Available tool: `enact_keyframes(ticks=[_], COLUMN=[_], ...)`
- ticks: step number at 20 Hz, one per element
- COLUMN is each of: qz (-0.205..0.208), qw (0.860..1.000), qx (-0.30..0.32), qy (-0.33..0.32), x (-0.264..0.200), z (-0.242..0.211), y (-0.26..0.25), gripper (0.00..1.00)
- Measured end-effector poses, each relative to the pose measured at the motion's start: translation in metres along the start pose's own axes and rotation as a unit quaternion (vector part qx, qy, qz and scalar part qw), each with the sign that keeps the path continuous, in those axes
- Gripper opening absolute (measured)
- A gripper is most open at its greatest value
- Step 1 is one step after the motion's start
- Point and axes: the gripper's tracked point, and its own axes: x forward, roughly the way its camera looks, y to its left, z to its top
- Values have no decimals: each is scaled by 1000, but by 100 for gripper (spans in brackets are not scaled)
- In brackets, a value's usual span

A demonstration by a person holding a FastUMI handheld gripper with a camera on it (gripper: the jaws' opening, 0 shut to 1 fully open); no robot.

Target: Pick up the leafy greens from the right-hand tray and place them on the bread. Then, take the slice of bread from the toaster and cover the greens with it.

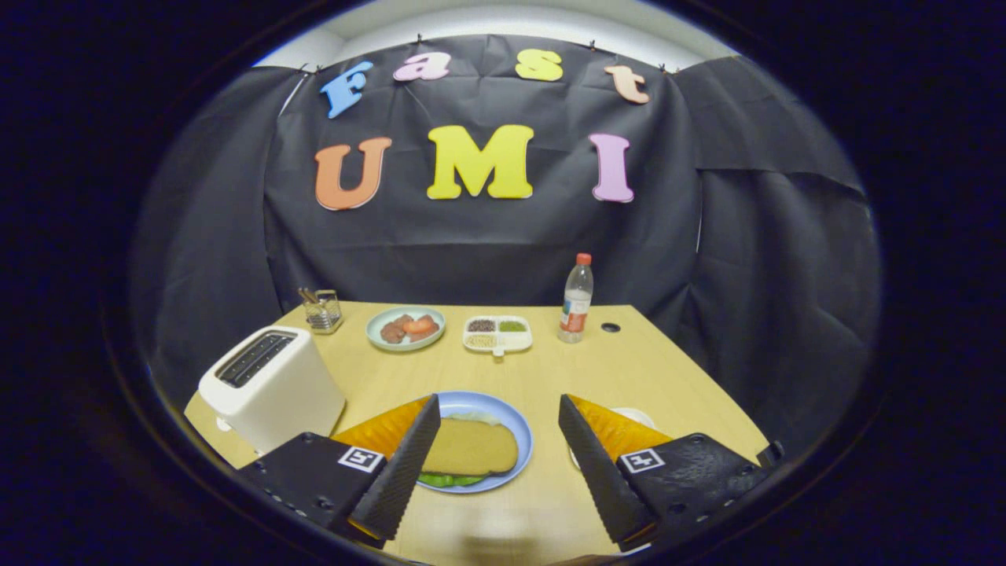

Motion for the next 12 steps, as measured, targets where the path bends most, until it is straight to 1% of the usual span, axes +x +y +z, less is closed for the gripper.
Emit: enact_keyframes(ticks=[3, 5, 7, 9, 10, 11, 12], qz=[-1, 10, 19, 36, 45, 40, 24], qw=[998, 995, 990, 982, 980, 980, 981], qx=[9, 5, 8, 23, 30, 34, 36], qy=[-59, -99, -142, -182, -193, -194, -189], x=[-35, -60, -85, -107, -115, -124, -127], z=[28, 42, 58, 73, 74, 73, 68], y=[2, 7, 8, 13, 12, 5, -7], gripper=[94, 95, 95, 95, 95, 95, 95])
